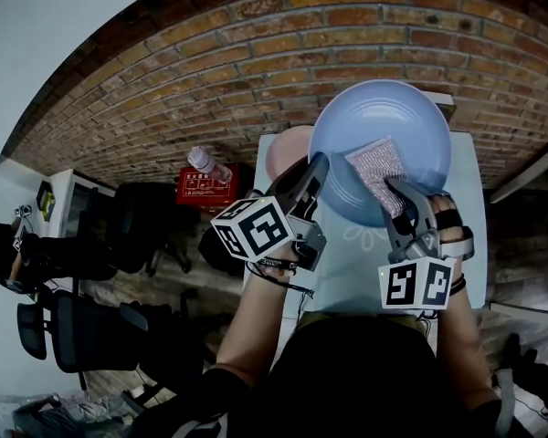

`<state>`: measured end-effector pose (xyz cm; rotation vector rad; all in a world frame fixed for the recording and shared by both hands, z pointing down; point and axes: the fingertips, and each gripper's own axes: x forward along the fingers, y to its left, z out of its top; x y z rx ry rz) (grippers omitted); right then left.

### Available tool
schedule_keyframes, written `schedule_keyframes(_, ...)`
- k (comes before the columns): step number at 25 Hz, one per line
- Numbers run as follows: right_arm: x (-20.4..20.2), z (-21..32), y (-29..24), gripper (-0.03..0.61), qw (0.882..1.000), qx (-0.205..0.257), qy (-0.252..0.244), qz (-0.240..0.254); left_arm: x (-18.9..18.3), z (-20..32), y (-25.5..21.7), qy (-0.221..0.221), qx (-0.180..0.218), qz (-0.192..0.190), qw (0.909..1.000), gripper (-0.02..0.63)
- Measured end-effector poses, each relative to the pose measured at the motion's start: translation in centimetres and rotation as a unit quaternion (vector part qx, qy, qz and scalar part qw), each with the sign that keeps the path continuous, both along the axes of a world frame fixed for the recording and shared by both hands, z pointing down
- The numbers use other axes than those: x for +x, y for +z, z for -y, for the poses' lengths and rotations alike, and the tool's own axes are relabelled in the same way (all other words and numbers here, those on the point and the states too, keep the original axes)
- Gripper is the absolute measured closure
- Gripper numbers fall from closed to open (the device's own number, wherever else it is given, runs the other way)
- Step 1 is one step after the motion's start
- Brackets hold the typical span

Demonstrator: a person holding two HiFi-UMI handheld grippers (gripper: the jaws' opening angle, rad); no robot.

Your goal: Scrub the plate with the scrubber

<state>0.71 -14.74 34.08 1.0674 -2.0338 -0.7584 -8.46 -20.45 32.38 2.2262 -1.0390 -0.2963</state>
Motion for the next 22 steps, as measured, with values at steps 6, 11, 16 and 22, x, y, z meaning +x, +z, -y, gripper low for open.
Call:
schedule_keyframes(6,0.91,0.11,0.13,0.488,1.000,-0.002,0.013,-0.004,-0.33,-0.26,-0.19,0.000,0.000,0.004,1.0000,0.554)
schedule_keyframes(11,0.85,0.27,-0.33,0.488,1.000,0.005,0.010,-0.003,-0.15,-0.13,-0.60,-0.001,0.004,0.002,1.0000,0.552)
schedule_keyframes(16,0.85,0.31,-0.19,0.488,1.000,0.004,0.010,-0.003,-0.08,-0.07,-0.52,0.001,0.003,0.001,1.0000,0.553)
schedule_keyframes(22,0.78,0.55,0.28,0.488,1.000,-0.001,0.011,-0.001,-0.11,0.10,-0.13,0.000,0.001,0.002,1.0000,0.552)
